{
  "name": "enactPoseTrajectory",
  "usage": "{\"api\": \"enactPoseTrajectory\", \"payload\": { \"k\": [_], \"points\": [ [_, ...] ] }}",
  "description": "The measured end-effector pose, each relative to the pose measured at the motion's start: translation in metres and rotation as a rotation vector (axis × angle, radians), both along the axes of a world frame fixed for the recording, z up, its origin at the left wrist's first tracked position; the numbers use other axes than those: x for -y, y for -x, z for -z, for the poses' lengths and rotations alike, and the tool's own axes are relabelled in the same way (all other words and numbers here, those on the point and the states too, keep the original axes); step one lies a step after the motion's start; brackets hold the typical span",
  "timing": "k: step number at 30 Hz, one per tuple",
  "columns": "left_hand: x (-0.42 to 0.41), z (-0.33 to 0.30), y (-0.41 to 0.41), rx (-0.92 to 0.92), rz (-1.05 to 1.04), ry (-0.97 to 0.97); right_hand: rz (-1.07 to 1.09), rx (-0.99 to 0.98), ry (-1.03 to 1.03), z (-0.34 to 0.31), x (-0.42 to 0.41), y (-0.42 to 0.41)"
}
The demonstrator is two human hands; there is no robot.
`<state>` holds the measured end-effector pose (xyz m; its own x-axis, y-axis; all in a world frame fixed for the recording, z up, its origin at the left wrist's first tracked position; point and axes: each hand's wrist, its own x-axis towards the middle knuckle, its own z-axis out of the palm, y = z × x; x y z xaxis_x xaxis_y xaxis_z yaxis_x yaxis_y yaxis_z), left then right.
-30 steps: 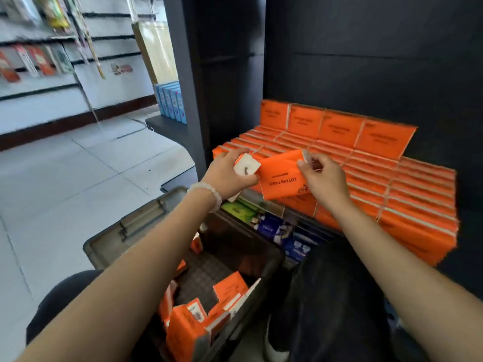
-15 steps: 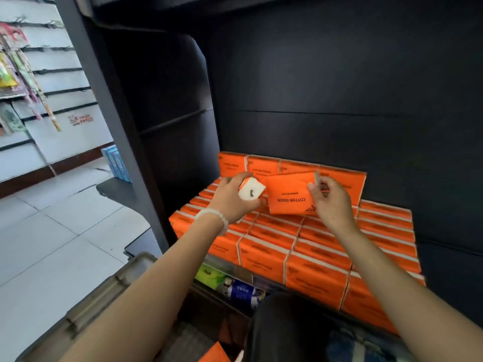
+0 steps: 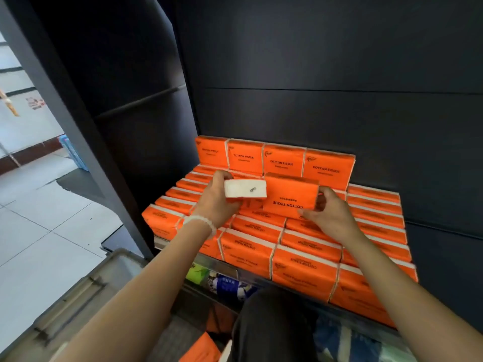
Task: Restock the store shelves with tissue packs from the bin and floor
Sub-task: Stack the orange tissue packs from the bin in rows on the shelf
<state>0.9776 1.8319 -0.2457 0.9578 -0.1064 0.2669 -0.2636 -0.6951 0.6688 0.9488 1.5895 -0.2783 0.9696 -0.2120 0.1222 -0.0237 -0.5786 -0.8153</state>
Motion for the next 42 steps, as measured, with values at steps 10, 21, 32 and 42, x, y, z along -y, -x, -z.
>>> {"api": "enactPoseTrajectory", "payload": {
  "k": [10,21,32,42],
  "points": [
    [0.009,-0.051,0.0,0.181,0.001,0.197,0.174,0.301,-0.411,-0.066,0.016,-0.003],
    [0.01,-0.015,-0.013,0.173,0.087,-0.339,-0.158,0.135,0.376,-0.042,0.013,0.0],
    [-0.008,-0.024,-0.036,0.174,0.053,-0.473,-0.093,0.111,0.341,-0.05,0.007,-0.019],
    [-0.073,-0.051,-0.122,0.081,0.024,-0.503,-0.177,0.238,0.389,-0.058,-0.054,-0.104]
  ]
}}
